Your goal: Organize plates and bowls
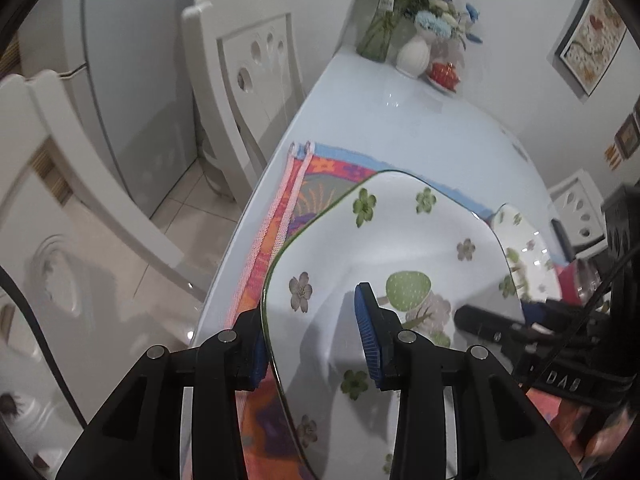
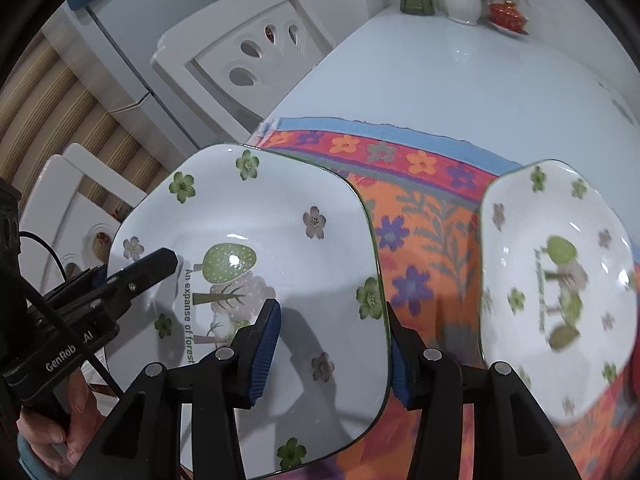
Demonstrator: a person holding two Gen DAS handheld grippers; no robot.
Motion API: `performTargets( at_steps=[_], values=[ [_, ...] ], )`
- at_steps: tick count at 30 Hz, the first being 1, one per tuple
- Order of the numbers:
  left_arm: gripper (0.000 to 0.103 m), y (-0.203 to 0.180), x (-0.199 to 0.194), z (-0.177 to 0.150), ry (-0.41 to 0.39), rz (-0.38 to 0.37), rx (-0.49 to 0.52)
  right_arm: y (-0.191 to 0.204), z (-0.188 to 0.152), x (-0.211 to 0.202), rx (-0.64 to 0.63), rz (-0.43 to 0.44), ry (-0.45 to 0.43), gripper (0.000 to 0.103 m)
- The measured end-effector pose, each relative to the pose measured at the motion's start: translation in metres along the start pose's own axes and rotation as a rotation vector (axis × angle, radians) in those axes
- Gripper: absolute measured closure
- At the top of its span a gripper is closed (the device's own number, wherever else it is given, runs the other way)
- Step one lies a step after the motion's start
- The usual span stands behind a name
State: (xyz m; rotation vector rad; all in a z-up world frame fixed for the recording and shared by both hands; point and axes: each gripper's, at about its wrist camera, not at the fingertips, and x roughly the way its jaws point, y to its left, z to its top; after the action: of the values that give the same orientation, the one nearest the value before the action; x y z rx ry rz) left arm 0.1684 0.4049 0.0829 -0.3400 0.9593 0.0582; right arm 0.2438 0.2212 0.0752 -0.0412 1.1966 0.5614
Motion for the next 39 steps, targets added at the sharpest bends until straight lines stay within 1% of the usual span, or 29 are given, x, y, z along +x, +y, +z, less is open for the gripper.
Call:
performTargets(
  at_steps=[2,5,8,10,17,20,24,29,35,39],
  values=[
    [0.069,-0.006,-0.018,-0.004,-0.007,0.007,0.006,0.005,-0.007,-0.014,0.017,0.003,-0.003,0.055],
    [0.069,-0.015,-0.039,-0.016,-0.009,0.005,0.021,0.013,-0.029,-0.043,0.030,-0.004,-0.009,0.055],
    [0.069,-0.022,-0.062,-0.037,0.002,-0.010,0.030,0.018,-0.051,-0.064,0.048,-0.017,-0.010,0.055],
    [0.069,-0.026,-0.072,-0.052,0.015,-0.015,0.038,0.022,-0.072,-0.077,0.071,-0.033,-0.003,0.055],
    [0.069,-0.040,-0.091,-0.107,0.094,-0.068,0.061,0.026,-0.147,-0.094,0.147,-0.064,0.057,0.055],
    [0.069,-0.045,-0.091,-0.130,0.140,-0.086,0.066,0.024,-0.177,-0.095,0.170,-0.068,0.093,0.055],
    [0.069,-0.054,-0.087,-0.157,0.194,-0.090,0.082,0.015,-0.211,-0.092,0.204,-0.071,0.147,0.055],
    [0.069,-0.060,-0.082,-0.182,0.239,-0.093,0.080,0.008,-0.230,-0.091,0.206,-0.094,0.180,0.055],
    [0.069,-0.065,-0.070,-0.194,0.268,-0.102,0.084,0.003,-0.246,-0.088,0.207,-0.127,0.204,0.055],
    [0.069,-0.066,-0.060,-0.193,0.282,-0.098,0.092,-0.001,-0.247,-0.080,0.206,-0.143,0.212,0.055]
  ],
)
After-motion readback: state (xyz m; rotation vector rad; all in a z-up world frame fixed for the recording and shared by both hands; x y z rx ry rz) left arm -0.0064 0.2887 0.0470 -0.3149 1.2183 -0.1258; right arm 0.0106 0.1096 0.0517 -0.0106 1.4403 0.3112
